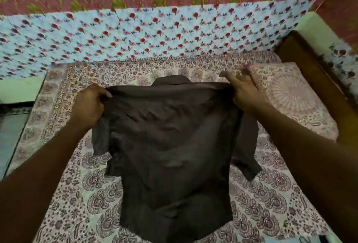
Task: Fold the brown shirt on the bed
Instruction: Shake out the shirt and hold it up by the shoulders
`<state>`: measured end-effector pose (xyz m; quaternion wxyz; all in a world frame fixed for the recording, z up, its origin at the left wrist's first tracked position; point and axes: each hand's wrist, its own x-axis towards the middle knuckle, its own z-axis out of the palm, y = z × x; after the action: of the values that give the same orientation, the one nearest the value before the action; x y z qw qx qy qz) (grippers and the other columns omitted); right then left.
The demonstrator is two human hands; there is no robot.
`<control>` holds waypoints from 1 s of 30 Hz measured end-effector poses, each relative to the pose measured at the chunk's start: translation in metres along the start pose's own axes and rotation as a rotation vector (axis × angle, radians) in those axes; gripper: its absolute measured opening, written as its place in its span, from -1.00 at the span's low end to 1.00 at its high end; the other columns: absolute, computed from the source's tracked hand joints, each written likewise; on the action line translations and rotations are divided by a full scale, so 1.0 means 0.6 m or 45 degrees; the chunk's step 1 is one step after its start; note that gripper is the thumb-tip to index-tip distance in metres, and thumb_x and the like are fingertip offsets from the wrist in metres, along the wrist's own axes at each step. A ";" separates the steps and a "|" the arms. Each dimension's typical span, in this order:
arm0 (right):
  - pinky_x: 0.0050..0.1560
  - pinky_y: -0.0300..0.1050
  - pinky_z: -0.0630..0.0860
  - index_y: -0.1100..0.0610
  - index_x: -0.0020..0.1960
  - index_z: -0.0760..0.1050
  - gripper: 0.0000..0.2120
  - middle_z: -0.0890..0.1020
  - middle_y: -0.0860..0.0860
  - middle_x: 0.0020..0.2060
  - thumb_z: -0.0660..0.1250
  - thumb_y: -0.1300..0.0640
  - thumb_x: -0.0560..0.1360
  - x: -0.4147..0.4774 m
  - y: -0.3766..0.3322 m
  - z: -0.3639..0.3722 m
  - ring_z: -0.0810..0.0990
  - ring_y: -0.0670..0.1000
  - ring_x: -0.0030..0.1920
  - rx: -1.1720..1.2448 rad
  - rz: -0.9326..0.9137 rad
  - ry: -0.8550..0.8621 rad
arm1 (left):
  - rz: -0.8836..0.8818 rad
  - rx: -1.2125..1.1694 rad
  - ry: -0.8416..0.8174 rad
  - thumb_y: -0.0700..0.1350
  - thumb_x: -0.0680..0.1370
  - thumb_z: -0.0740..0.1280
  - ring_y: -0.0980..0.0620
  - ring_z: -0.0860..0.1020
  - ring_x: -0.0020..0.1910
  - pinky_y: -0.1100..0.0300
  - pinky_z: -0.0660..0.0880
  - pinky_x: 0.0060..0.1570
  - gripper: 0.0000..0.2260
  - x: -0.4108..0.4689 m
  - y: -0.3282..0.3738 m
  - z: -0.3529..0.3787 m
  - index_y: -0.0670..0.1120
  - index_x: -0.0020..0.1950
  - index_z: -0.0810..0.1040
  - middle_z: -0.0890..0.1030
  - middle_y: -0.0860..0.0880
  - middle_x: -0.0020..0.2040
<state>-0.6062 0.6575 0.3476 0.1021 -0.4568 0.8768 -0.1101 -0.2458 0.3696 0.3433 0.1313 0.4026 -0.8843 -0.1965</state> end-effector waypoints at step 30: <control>0.26 0.38 0.44 0.21 0.48 0.39 -0.46 0.23 0.17 0.57 0.30 0.37 0.51 0.501 0.145 0.589 0.31 0.40 0.39 -0.382 0.193 -0.054 | -0.232 0.625 -0.303 -0.29 0.46 0.43 -0.43 0.23 0.53 -0.40 0.49 0.15 -0.05 0.349 -0.217 0.579 -0.08 0.68 -0.10 -0.12 -0.02 0.70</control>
<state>-0.7443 0.4232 -0.0384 0.0591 -0.4017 0.9130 0.0399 -0.4295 0.2157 -0.0089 -0.0929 0.4742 -0.8749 -0.0335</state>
